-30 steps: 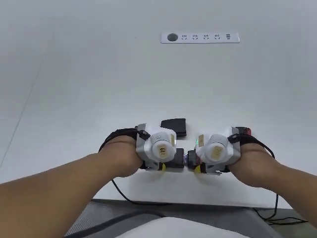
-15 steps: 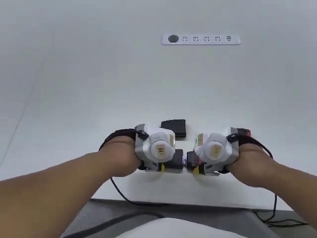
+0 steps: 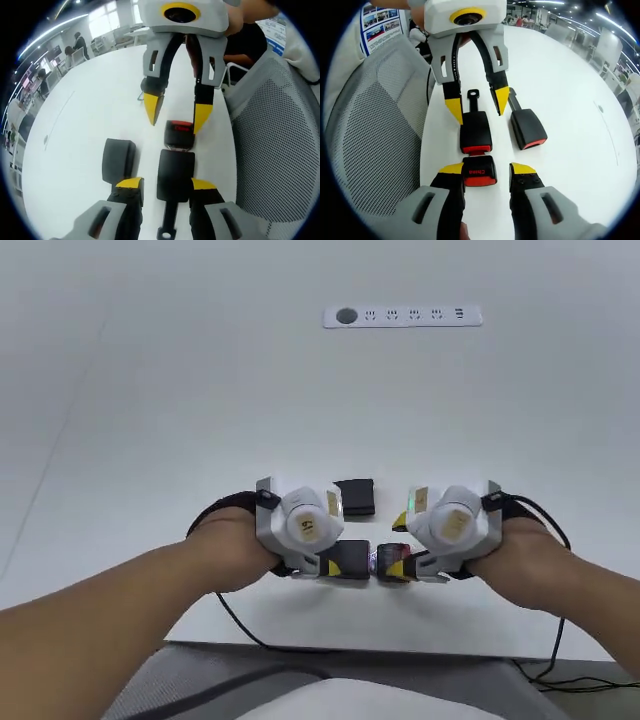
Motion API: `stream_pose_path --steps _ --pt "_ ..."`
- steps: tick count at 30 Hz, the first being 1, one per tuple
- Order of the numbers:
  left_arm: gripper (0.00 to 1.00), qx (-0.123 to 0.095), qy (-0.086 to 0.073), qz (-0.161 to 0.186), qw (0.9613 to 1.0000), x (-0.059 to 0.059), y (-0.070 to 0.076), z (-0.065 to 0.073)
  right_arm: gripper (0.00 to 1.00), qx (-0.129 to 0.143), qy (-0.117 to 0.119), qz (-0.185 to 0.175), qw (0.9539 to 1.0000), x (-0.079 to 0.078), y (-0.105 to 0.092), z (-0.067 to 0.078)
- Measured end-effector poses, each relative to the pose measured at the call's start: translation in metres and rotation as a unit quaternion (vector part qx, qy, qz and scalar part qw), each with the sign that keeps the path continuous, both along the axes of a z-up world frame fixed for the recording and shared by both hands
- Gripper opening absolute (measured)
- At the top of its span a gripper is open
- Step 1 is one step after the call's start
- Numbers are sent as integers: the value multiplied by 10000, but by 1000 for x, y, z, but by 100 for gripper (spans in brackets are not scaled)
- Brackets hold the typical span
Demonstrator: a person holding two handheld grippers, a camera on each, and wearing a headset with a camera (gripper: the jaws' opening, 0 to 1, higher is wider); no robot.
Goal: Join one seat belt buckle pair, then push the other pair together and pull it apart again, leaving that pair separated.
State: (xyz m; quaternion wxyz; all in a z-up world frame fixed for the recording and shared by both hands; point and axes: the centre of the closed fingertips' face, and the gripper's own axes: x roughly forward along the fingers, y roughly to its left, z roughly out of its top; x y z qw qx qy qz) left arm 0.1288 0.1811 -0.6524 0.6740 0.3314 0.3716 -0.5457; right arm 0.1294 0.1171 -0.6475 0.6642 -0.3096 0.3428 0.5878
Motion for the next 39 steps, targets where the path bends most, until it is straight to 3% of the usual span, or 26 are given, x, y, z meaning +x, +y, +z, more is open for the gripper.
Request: stream_pose_path --steps 3,6,12,15,20,24,28,32,39 --pt "36 -68 -141 130 9998 16 -2 8 33 27 -84 -94 9999 11 -8 3" --pt "37 -61 -214 226 9995 35 0 8 33 -21 -118 -195 9997 20 -20 2" --pt "38 -16 -325 212 9992 54 -2 13 32 -122 -189 -405 9989 37 -47 2" --pt "38 60 -323 170 9993 65 2 7 33 -206 -202 -474 9985 43 -61 0" --pt "39 163 -303 173 9993 70 1 5 34 -349 -258 -662 9969 56 -91 -3" --pt "39 229 -229 194 9993 79 4 -7 35 -446 -291 -872 9948 66 -116 -4" --pt "38 322 -81 96 9994 74 1 -14 36 -548 -242 -928 9939 69 -136 -8" --pt "38 357 -48 43 9993 80 3 -24 36 -594 -164 -907 9940 67 -144 -10" --pt "38 401 17 54 9992 82 3 -25 35 -687 36 -742 9949 59 -142 -22"
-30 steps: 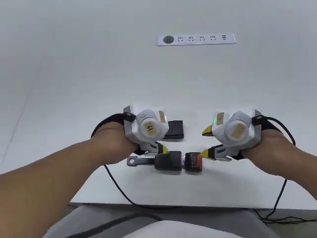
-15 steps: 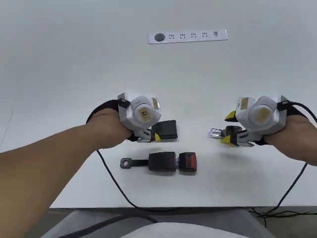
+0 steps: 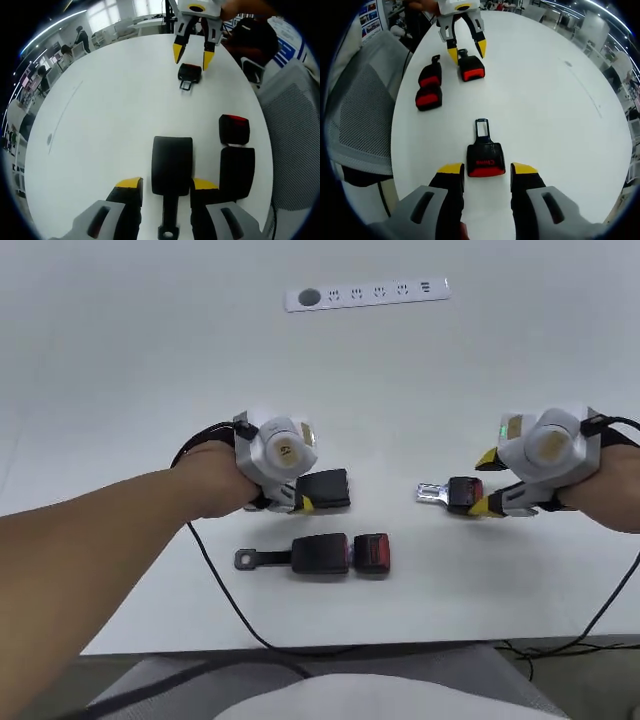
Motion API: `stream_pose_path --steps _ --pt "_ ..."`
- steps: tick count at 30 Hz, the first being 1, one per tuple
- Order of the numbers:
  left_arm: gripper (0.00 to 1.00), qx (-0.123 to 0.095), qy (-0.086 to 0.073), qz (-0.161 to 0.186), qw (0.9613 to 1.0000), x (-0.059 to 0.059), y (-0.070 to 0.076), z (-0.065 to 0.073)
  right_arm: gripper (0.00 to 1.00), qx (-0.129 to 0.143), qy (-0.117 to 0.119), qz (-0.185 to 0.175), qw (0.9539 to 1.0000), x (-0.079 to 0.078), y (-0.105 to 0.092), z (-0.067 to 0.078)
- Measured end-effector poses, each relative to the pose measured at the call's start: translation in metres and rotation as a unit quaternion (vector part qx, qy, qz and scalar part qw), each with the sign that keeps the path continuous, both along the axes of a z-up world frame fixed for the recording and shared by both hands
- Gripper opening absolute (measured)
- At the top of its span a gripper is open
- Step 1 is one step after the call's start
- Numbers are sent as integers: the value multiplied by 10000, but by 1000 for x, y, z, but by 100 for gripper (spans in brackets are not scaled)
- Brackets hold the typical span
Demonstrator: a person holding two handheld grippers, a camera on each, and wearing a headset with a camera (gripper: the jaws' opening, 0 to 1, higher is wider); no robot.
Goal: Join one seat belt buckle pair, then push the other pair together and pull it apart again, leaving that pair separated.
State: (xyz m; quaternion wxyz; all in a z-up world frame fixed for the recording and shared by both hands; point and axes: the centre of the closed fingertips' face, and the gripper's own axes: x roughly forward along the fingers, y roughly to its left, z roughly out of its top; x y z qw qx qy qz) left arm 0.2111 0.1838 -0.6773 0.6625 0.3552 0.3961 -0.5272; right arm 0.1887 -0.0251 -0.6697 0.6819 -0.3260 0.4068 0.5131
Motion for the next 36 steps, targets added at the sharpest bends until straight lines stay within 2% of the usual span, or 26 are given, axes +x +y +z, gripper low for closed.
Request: stream_pose_path --steps 7,8,15,22,32,36 --pt "34 124 112 -284 9995 -7 -3 -6 33 -24 211 98 9997 1 2 -17" --pt "34 151 77 -296 9994 -8 -4 -6 33 -29 223 109 9997 3 2 -19" --pt "33 162 136 -337 9992 -5 -4 -10 33 8 208 251 9995 4 8 -17" --pt "33 209 95 -527 9983 -6 -4 -10 32 -7 157 403 9991 8 18 -21" --pt "32 242 74 -595 9979 -8 -5 -11 32 98 91 581 9982 9 46 -19" --pt "32 254 79 -666 9974 -8 -5 -12 32 195 81 655 9976 8 64 -20"
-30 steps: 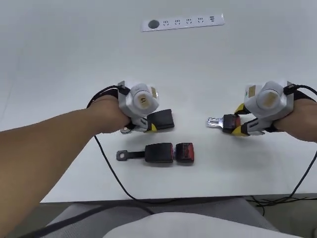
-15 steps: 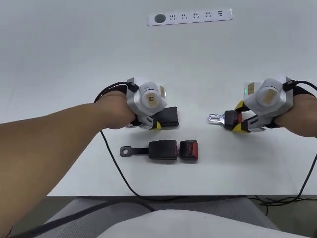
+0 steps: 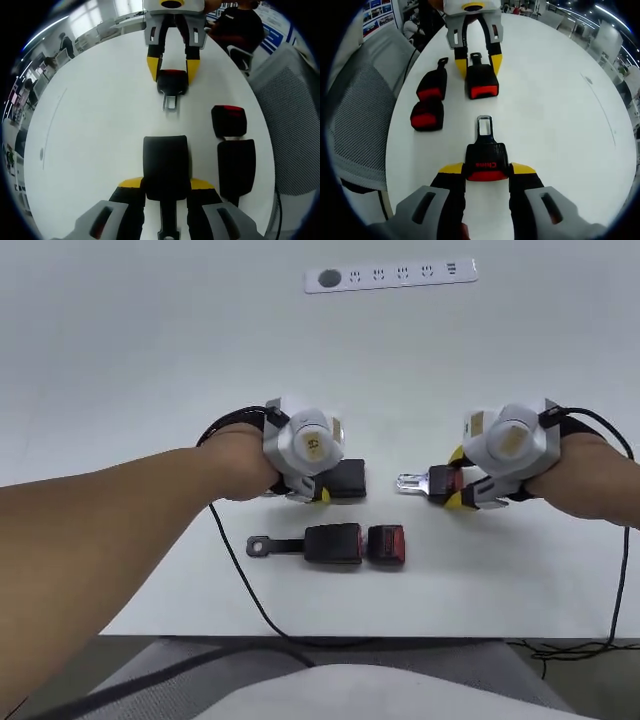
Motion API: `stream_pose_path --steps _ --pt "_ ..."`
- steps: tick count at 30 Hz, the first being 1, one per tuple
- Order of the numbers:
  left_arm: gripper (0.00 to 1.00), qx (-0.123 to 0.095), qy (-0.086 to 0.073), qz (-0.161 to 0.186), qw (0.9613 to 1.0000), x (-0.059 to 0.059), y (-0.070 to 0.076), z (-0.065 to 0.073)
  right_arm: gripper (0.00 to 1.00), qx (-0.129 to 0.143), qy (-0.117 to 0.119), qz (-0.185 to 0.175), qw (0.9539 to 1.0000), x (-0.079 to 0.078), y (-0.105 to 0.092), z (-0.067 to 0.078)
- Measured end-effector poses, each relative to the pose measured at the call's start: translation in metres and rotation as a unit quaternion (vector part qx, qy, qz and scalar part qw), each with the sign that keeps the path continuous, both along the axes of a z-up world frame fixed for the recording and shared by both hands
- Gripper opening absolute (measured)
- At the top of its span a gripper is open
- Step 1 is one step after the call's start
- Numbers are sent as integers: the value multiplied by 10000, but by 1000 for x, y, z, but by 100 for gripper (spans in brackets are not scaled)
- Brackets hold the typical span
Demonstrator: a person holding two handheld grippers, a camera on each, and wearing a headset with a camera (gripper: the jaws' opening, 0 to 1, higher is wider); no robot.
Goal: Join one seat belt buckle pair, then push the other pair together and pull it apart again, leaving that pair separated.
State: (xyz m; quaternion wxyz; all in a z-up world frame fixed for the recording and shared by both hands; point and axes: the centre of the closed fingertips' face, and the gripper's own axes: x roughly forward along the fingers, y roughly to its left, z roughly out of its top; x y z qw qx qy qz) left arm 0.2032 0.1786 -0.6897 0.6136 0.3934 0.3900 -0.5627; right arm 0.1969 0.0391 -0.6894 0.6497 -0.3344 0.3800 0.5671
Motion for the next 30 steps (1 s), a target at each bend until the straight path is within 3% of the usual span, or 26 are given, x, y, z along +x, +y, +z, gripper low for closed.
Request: stream_pose_path --steps 14,22,30 --pt "32 88 48 -158 9998 1 0 -3 32 116 6 186 9998 5 40 0" --pt "32 87 66 -155 9998 0 0 -4 32 15 -59 281 9996 6 38 1" --pt "32 40 55 -118 9999 -1 0 1 32 96 -86 295 9995 6 43 -1"
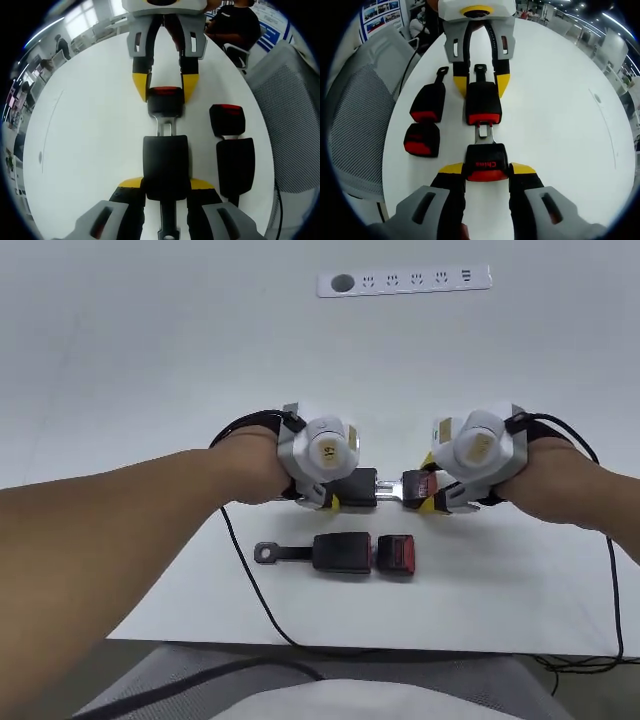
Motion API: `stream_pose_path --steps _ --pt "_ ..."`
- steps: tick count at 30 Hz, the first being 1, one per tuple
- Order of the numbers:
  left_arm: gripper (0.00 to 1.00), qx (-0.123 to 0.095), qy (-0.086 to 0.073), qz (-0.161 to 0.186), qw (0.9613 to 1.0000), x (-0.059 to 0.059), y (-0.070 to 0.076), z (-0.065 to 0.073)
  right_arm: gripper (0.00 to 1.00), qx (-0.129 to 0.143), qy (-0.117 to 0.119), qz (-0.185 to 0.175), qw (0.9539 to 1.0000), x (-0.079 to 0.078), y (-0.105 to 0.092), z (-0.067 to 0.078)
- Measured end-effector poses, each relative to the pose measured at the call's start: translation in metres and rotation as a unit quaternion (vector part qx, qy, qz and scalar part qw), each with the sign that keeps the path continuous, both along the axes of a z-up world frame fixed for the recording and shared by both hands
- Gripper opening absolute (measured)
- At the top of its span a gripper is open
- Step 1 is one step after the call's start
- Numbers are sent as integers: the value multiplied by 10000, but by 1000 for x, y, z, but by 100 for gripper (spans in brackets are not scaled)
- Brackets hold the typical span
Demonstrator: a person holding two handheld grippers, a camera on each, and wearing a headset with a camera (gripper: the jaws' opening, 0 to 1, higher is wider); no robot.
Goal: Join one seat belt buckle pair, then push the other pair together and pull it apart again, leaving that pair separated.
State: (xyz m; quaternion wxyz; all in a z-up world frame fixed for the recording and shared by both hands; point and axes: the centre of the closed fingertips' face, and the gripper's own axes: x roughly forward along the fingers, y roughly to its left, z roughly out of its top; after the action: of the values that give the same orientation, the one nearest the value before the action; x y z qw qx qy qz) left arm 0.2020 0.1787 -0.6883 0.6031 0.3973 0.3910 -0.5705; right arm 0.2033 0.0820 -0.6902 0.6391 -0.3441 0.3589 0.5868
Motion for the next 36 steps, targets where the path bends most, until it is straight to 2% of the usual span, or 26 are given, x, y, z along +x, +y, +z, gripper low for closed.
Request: stream_pose_path --steps 6,7,14,24,27,29,33,36 --pt "32 30 -11 -71 10000 1 0 -1 32 95 -4 52 9999 0 8 0" --pt "32 47 -8 -77 10000 1 0 -1 32 28 -11 73 10000 0 8 -1" --pt "32 49 57 -79 9999 1 -1 -2 31 78 9 123 9999 -1 9 1" --pt "31 -90 93 54 9999 0 -1 -4 31 122 46 143 9998 -2 15 4" --pt "31 -80 123 65 9999 1 -1 -4 31 226 68 135 9996 -2 22 5" --pt "31 -37 128 15 9999 1 -2 -5 31 153 10 195 9997 -1 28 3" --pt "31 -88 146 31 9999 2 -1 -4 31 174 60 179 9997 -1 27 3" --pt "31 -45 144 32 9999 1 -2 -3 31 173 77 178 9997 -1 27 3"
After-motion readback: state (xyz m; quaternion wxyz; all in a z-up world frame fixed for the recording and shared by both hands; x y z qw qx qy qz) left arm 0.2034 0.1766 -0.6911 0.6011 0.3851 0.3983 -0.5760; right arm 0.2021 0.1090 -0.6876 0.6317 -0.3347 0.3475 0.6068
